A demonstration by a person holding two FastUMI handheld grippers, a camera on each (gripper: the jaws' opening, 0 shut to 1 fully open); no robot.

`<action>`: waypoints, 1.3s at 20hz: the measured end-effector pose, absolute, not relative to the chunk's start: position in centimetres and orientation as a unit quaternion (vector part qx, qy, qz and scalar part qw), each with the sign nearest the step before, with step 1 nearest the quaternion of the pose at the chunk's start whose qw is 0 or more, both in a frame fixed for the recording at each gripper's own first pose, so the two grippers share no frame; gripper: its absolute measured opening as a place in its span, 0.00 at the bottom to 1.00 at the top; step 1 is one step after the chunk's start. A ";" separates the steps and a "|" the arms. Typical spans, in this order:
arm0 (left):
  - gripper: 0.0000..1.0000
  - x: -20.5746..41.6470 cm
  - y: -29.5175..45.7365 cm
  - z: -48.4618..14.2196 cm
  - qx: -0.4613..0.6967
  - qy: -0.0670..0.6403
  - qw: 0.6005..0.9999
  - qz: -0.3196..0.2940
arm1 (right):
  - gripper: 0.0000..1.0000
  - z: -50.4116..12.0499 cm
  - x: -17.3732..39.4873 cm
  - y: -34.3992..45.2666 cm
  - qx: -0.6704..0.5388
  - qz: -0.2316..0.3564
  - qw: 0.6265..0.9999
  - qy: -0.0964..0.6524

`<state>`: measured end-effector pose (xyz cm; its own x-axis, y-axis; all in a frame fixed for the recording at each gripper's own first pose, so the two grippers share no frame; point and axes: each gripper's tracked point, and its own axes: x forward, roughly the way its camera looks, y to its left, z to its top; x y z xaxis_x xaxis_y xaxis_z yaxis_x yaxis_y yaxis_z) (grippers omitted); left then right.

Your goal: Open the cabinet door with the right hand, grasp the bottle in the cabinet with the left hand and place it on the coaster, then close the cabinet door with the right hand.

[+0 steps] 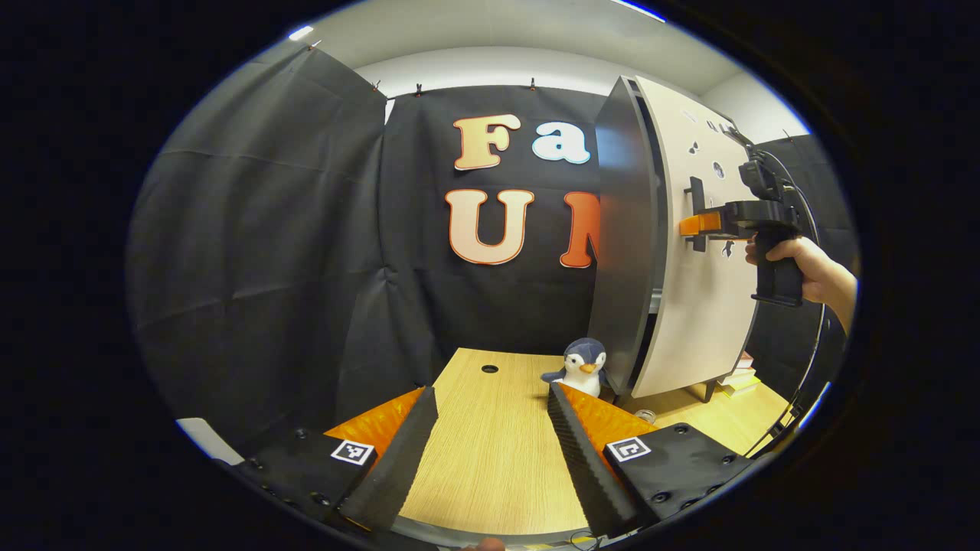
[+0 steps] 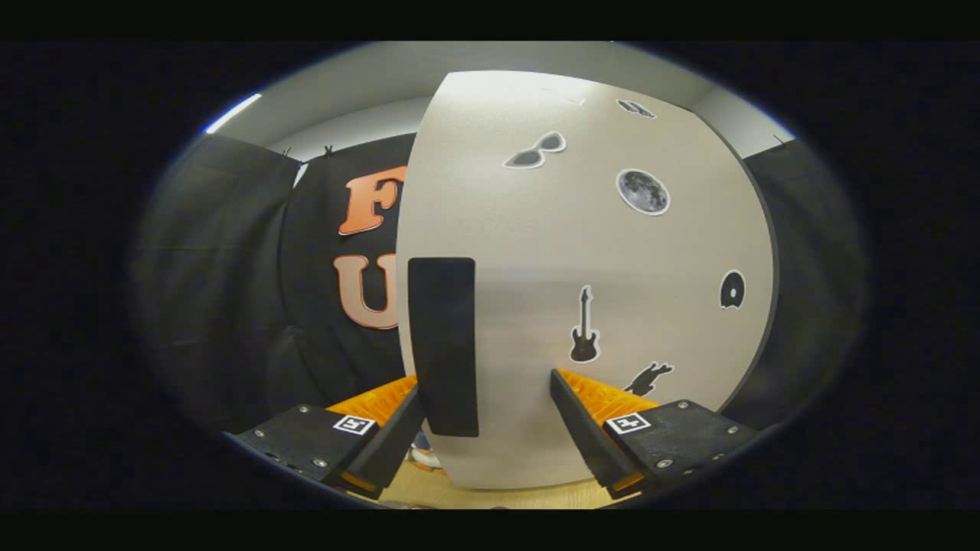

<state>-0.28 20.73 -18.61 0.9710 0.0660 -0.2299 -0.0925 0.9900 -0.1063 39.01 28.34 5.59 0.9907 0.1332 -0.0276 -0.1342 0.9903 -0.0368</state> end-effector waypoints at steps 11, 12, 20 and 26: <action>0.95 -0.5 19.1 -17.7 -0.058 0.111 0.991 0.037 | 0.95 5.5 39.9 28.3 -0.015 0.047 0.999 0.020; 0.95 -0.5 19.0 -17.5 -0.055 0.111 0.992 0.038 | 0.95 5.6 39.9 28.3 -0.014 0.045 0.999 0.021; 0.95 0.4 16.6 -15.4 -0.046 0.092 0.994 0.023 | 0.95 7.0 38.0 28.3 -0.028 0.052 0.998 0.007; 0.95 1.2 14.0 -13.2 -0.039 0.074 0.997 0.005 | 0.95 7.6 31.3 26.1 -0.033 0.044 0.998 -0.002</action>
<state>1.24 14.04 -13.21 0.9891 0.0043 -0.1469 -0.0158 0.9969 -0.0771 31.33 26.11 7.65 0.9961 0.0887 0.0018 -0.0884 0.9939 -0.0666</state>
